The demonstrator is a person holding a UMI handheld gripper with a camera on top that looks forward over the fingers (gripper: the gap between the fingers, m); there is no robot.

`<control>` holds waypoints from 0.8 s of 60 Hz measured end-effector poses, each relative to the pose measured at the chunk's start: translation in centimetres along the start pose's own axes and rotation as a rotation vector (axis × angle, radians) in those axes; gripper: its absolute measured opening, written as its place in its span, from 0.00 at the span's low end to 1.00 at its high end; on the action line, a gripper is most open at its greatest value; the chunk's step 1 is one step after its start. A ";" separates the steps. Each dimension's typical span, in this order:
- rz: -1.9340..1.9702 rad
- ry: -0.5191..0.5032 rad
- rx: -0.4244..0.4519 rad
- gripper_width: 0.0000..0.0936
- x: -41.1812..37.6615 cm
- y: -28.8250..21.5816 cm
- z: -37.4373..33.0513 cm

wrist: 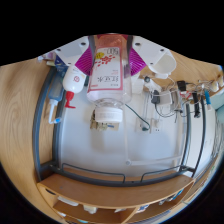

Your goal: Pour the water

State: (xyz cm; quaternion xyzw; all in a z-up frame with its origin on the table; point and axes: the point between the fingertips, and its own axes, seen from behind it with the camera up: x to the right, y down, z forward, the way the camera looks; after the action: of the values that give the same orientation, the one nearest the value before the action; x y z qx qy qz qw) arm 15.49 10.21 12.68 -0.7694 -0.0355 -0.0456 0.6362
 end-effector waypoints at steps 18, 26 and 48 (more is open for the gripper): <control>0.063 0.012 0.023 0.48 1.1 3.9 0.7; 0.073 0.008 0.027 0.62 1.1 3.9 0.7; 0.022 0.002 -0.132 0.93 0.9 6.0 -6.7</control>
State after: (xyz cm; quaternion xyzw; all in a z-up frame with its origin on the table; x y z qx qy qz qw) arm 16.92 2.50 8.22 -0.8100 -0.0234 -0.0415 0.5845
